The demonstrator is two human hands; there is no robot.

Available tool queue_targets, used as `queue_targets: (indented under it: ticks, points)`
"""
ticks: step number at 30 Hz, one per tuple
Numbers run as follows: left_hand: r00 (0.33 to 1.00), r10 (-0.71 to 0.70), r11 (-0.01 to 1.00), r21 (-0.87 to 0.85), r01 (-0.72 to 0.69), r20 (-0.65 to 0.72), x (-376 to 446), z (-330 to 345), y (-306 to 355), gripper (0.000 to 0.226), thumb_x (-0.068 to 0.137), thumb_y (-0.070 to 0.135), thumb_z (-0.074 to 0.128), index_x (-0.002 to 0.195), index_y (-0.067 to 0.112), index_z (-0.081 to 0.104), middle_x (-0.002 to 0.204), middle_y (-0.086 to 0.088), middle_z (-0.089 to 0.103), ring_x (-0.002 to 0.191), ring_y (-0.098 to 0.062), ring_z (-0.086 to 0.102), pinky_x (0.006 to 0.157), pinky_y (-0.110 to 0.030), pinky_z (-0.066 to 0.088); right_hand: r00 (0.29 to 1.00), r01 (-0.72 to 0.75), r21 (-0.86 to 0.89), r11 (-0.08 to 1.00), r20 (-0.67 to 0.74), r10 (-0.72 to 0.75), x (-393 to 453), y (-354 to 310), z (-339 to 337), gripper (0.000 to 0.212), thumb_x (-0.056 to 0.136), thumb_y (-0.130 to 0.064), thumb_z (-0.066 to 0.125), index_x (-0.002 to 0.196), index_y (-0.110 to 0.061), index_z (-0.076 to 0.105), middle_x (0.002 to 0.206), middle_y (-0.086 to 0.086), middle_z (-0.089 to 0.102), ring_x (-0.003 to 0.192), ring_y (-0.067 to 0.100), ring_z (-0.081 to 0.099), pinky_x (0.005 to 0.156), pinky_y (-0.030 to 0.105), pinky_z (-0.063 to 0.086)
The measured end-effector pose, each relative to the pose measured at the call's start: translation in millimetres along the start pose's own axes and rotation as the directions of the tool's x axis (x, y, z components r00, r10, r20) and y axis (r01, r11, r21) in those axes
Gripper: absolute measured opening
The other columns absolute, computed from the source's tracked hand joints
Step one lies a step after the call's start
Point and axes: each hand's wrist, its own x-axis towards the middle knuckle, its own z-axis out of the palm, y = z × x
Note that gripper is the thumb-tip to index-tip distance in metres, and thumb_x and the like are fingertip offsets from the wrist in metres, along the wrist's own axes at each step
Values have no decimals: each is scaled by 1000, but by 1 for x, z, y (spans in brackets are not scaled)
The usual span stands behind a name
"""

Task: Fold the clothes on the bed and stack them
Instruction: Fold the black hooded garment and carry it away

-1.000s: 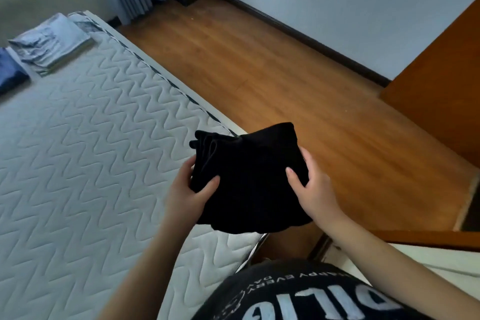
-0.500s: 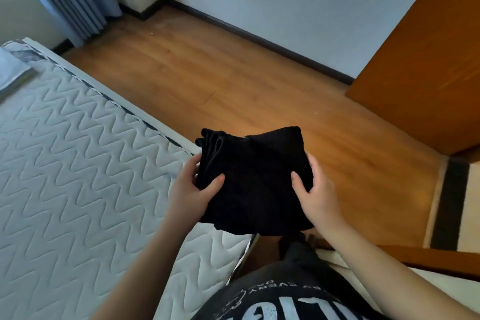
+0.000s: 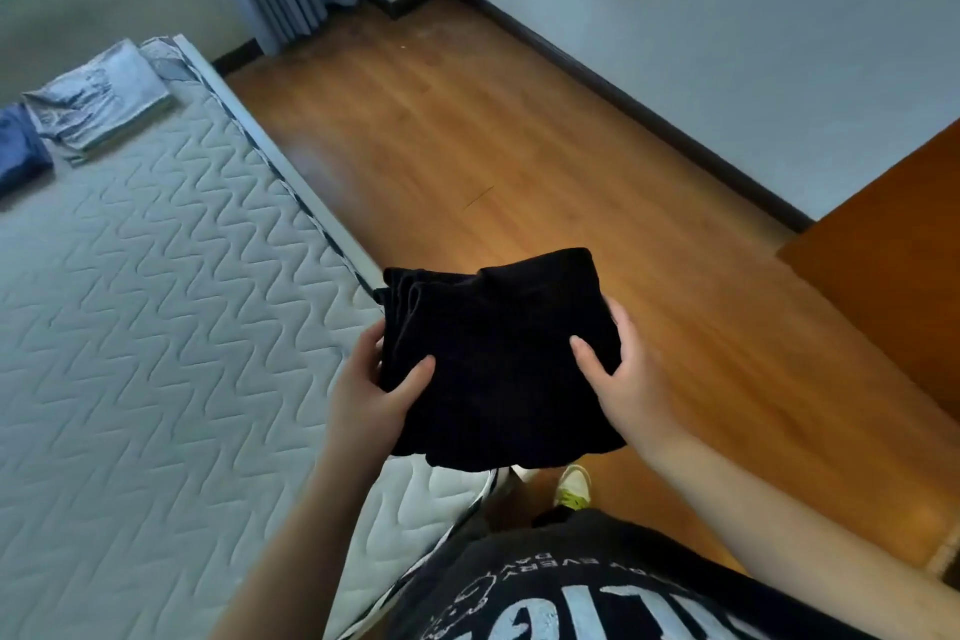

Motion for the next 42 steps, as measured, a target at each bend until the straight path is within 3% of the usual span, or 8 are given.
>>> queue_targets:
  ticks: [5, 10, 14, 20, 26, 34, 39, 42]
  points:
    - [999, 0, 999, -53, -3, -47, 5, -16, -9, 46, 69, 42, 77, 109, 56, 60, 101, 16, 73, 90, -8, 72, 73, -29, 60, 995, 50, -12, 999, 91, -48, 14, -11, 13, 55, 94, -52, 55, 144, -51, 31, 132, -33, 50, 117, -12, 52, 89, 11, 49]
    - [993, 3, 997, -71, -12, -119, 17, -21, -15, 43, 70, 43, 75, 108, 57, 60, 102, 18, 72, 91, -6, 71, 81, -39, 59, 989, 131, -17, 991, 66, -130, 22, -21, 8, 55, 96, -41, 56, 147, -37, 35, 139, -25, 49, 127, -7, 47, 102, 17, 44]
    - [991, 68, 998, 9, -68, -115, 26, -1, -5, 46, 70, 51, 71, 112, 60, 54, 102, 25, 70, 91, 1, 69, 78, -30, 55, 992, 121, -60, 991, 25, -120, 41, -18, -13, 54, 95, -41, 57, 146, -33, 39, 136, -22, 53, 124, -6, 50, 103, 24, 47]
    - [987, 23, 999, -45, -30, -157, 61, 53, 15, 41, 75, 41, 74, 109, 57, 58, 100, 19, 72, 88, -3, 71, 75, -31, 57, 996, 85, -35, 996, 4, -85, 84, 1, -59, 52, 96, -46, 53, 145, -37, 38, 139, -19, 53, 126, -2, 50, 104, 35, 49]
    - [991, -19, 995, -98, 6, -129, 100, 138, 61, 41, 76, 41, 74, 113, 54, 60, 106, 15, 72, 94, -9, 71, 73, -30, 60, 997, 74, -34, 997, -3, -75, 157, 17, -141, 52, 93, -53, 52, 142, -44, 37, 132, -27, 53, 121, -9, 51, 97, 16, 48]
    - [974, -208, 923, -349, 163, -94, 144, 203, 120, 46, 79, 24, 77, 123, 32, 63, 115, 0, 72, 101, -24, 71, 77, -38, 60, 994, 49, 4, 999, 93, -49, 243, 16, -197, 57, 95, -50, 50, 147, -30, 38, 139, -15, 51, 125, 3, 50, 104, 31, 46]
    - [963, -182, 940, -323, 111, -199, 157, 204, 134, 46, 77, 28, 77, 121, 33, 64, 116, 0, 71, 103, -24, 70, 85, -45, 59, 978, 120, -10, 993, 172, -117, 279, -4, -199, 53, 98, -41, 51, 147, -31, 36, 133, -27, 45, 113, -24, 41, 85, -5, 34]
    - [948, -174, 950, -300, 90, -267, 170, 200, 133, 45, 78, 29, 79, 119, 39, 64, 113, 3, 72, 101, -21, 71, 80, -41, 60, 963, 141, -1, 990, 234, -137, 303, -15, -190, 49, 99, -37, 51, 145, -32, 37, 130, -31, 44, 113, -24, 42, 94, 3, 38]
